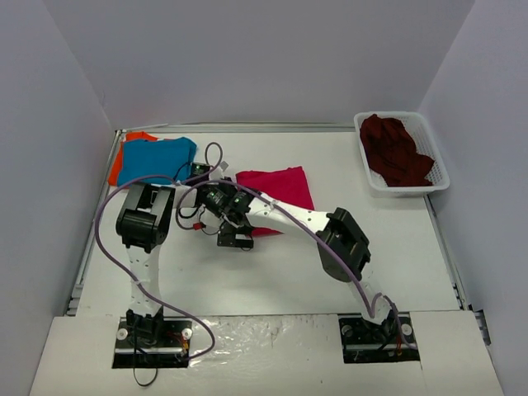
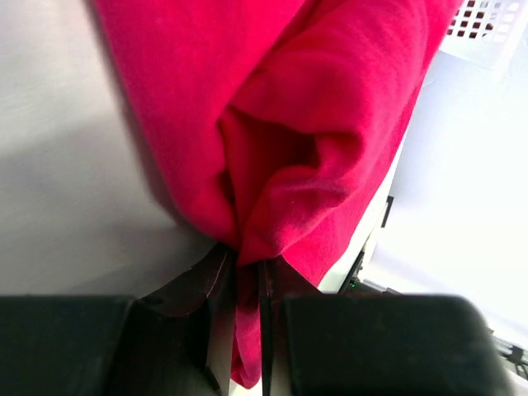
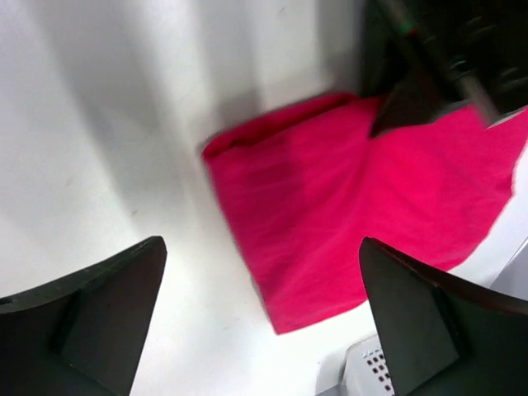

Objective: Fold and stack the t-shirts
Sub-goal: Put the neatly folded tshirt into the corner of the board with the left arm

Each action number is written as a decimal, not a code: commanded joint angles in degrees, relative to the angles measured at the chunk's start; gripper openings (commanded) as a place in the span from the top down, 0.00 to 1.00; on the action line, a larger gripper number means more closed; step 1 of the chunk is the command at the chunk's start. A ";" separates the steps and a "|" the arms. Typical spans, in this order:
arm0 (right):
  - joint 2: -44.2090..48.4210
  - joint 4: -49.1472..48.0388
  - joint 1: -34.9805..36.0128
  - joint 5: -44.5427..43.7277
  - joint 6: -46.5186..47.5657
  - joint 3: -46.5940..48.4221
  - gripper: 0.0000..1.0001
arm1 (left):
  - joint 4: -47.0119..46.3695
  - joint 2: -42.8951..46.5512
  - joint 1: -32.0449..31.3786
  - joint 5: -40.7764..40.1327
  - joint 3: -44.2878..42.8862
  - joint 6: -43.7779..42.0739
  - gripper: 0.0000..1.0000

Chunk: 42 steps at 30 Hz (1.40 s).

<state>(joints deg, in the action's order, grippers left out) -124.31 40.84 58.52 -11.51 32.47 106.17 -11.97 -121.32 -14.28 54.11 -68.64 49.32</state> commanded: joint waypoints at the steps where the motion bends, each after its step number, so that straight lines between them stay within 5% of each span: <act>1: 10.02 0.64 0.54 3.33 1.19 -5.34 0.00 | 3.60 0.64 -0.92 -0.41 -3.68 -3.52 0.98; 6: 22.25 3.88 -5.77 10.78 6.02 -17.21 0.00 | 15.62 1.43 -0.83 -4.25 -8.52 -14.49 0.98; 12: 34.91 5.83 -28.07 21.16 10.34 -25.04 0.00 | 37.49 2.05 -1.10 -14.01 -19.85 -28.12 0.98; 15: 36.68 4.69 -32.58 26.00 10.42 -29.08 0.00 | 45.77 1.43 -1.19 -21.83 -27.67 -33.31 0.98; 28: 28.08 -1.11 -37.34 35.76 9.37 -36.29 0.00 | 71.02 -8.75 -1.19 -57.42 -61.59 -46.06 0.98; 37: 25.61 -1.82 -37.17 36.91 9.28 -37.70 0.00 | 74.37 -11.40 -1.45 -75.89 -74.52 -56.78 0.98; 42: 24.12 -1.82 -36.46 36.21 9.11 -37.97 0.00 | 71.65 -8.42 -1.27 -80.38 -74.01 -59.95 0.98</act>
<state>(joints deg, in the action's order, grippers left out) -98.72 37.45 21.47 23.86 41.87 68.77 59.22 -134.67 -15.33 -18.76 -140.46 -6.28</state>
